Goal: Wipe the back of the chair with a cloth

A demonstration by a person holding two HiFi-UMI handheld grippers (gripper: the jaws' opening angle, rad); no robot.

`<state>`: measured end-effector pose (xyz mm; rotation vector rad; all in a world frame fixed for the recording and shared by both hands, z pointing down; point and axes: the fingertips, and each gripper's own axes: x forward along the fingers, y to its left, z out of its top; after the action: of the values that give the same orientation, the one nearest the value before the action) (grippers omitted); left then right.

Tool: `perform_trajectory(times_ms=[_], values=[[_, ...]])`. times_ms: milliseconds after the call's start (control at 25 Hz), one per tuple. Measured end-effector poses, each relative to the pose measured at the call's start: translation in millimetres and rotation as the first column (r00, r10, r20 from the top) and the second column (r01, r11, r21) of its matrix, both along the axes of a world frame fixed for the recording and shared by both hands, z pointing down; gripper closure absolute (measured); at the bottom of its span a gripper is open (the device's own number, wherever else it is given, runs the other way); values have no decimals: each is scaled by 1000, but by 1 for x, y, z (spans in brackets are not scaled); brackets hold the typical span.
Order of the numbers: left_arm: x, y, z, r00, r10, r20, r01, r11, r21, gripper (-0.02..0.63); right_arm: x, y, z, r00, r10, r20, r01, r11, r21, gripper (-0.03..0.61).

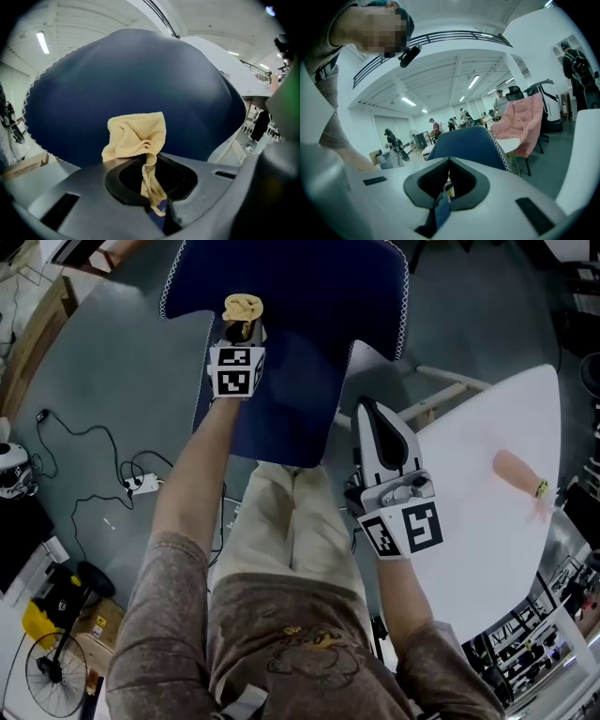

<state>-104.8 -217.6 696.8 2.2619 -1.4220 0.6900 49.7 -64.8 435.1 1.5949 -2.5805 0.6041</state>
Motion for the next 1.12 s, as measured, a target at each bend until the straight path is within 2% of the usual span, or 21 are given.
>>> perform_trajectory(times_ms=[240,360,600,760,880,1040,1120], values=[[57,14,8,992,119,-38,-119,993,-10,564,-2,-2,3,1000,7,2,-7,1000,-1,555],[87,20,6,983,165,-83,-166,986,-9,565,-1,-2,3,1000,18,8,-18,1000,0,555],[149,39,-5,951,282,-131,-286,958,-12,564,8,0,3,1000,27,9,-27,1000,-2,555],[178,48,-11,925,334,-179,-342,940,-12,563,7,-1,6,1000,24,11,-24,1000,-9,555],[200,64,-16,893,399,-206,-410,912,-11,563,7,0,5,1000,18,5,-18,1000,-11,555],[221,90,-25,827,505,-245,-521,854,3,563,6,0,3,1000,13,4,-13,1000,-9,555],[225,98,-27,805,535,-257,-554,833,-1,563,7,-2,1,1000,9,0,-9,1000,-9,555]])
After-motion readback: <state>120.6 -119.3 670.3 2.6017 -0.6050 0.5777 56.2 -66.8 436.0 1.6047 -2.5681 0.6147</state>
